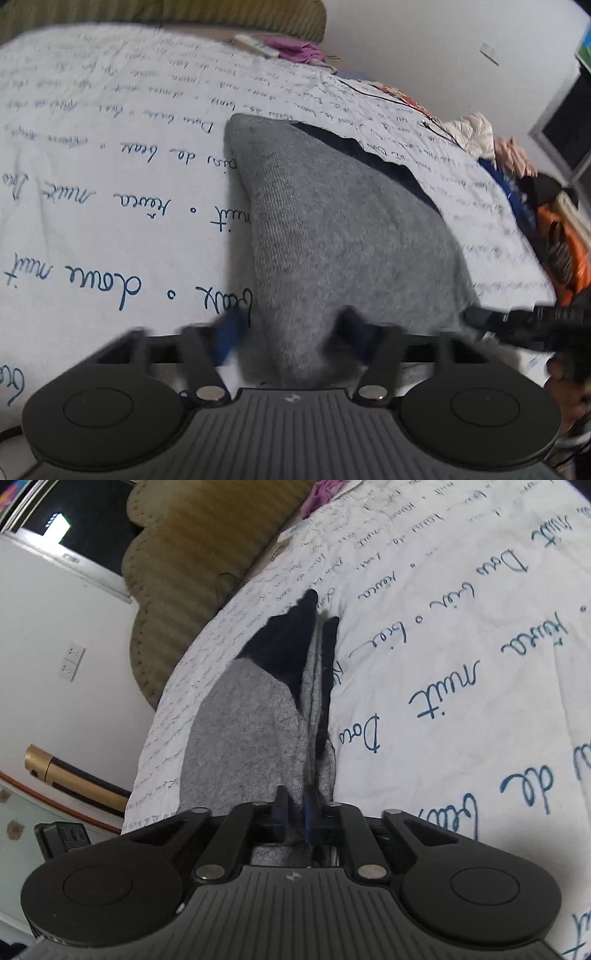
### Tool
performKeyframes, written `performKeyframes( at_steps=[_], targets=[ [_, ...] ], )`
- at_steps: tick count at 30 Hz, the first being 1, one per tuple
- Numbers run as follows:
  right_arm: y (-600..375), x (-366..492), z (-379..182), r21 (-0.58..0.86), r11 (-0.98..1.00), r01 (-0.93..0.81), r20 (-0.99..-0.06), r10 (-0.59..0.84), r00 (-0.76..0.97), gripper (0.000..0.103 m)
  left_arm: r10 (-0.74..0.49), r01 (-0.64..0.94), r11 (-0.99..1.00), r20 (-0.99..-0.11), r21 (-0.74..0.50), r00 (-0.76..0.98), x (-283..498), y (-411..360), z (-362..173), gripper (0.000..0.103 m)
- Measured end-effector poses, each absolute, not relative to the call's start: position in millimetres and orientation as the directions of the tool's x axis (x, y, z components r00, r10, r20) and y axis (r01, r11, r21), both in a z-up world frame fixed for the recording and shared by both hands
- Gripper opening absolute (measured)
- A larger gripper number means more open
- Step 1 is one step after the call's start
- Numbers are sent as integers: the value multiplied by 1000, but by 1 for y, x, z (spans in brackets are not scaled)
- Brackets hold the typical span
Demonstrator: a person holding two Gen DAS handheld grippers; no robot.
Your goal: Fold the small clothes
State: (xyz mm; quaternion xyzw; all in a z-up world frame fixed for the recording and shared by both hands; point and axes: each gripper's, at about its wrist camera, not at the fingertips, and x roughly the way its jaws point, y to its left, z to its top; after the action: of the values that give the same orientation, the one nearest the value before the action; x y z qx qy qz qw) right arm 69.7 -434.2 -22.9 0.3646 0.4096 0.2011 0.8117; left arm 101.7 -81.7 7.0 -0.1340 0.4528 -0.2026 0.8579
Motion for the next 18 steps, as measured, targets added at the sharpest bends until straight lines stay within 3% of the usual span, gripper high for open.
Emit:
performKeyframes(
  at_steps=[2,5,9,14,16,17,18],
  targets=[
    [-428,68,-21,757,651,-52,-520,649,556,9,-518,242,855,-726,-459,452,107,-80,5,17],
    [-421,61,-17,740,669,-71,-535,650,540,8,-533,252,846,-733,-470,422,107,-73,10,12],
    [-418,45,10,745,652,-140,-487,675,553,8,-540,269,841,-724,-469,428,106,-57,24,11],
    [-422,50,-26,711,702,-41,-587,623,517,8,-493,279,870,-747,-408,447,104,-65,8,15],
    [-424,47,-23,744,668,-33,-551,640,535,20,-498,299,867,-725,-399,476,97,-63,18,27],
    [-425,45,-16,746,664,-46,-539,644,543,27,-492,298,870,-720,-393,489,95,-60,23,41],
    [-428,45,-9,748,661,-66,-524,648,554,48,-491,290,871,-708,-397,508,95,-55,29,60]
  ],
)
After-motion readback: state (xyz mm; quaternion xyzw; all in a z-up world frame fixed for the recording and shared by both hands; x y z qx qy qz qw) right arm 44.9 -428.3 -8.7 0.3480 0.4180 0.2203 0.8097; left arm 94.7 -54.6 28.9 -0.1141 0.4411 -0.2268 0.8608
